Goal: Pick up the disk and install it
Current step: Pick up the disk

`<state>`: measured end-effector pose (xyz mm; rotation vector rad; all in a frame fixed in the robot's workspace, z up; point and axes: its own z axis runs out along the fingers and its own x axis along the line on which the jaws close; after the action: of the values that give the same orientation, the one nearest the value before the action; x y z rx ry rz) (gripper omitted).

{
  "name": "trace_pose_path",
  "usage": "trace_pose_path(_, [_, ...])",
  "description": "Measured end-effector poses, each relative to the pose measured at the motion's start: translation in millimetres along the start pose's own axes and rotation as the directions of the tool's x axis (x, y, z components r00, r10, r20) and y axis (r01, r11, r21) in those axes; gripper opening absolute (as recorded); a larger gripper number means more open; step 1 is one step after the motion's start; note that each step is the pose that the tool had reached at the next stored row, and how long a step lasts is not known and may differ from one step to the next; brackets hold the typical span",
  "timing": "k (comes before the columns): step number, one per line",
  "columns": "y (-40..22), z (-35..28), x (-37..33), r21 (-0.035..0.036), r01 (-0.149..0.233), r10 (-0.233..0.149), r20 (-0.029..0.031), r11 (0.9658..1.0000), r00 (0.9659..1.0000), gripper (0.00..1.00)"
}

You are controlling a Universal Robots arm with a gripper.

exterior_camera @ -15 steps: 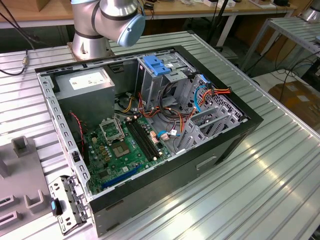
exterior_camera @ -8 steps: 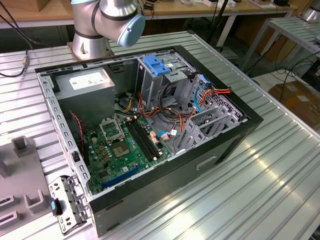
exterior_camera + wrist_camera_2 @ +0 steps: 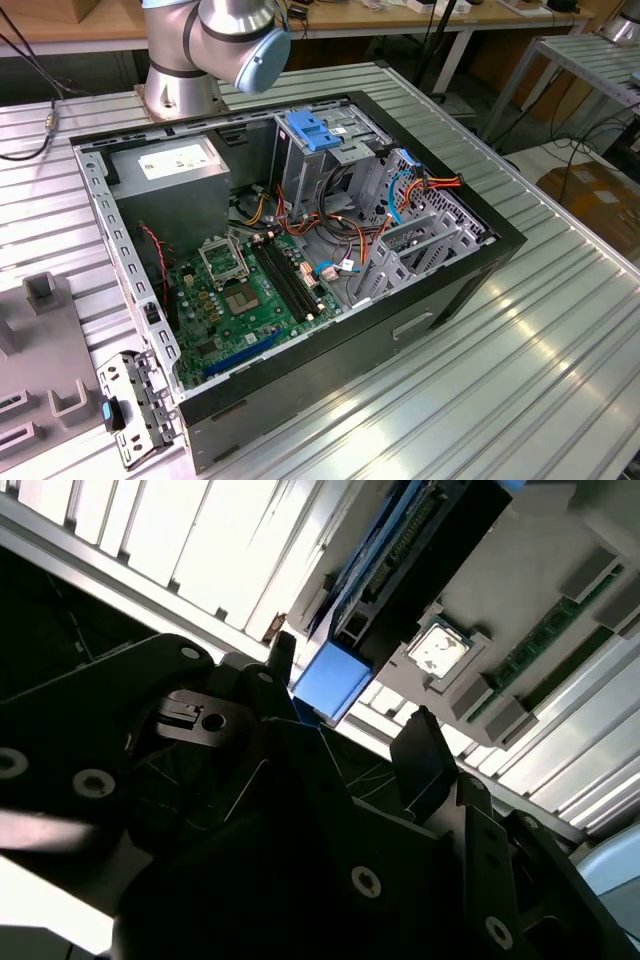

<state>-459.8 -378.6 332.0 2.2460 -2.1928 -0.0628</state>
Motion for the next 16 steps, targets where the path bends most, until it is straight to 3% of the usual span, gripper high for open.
trace_pose_path(11, [1.1, 23.8, -1.7, 0.0004, 0.007, -0.007, -0.0001, 1.0, 1.0, 0.66])
trace_pose_path(16, [1.5, 35.1, -1.4, 0.0012, 0.007, -0.007, 0.0047, 1.0, 1.0, 0.66])
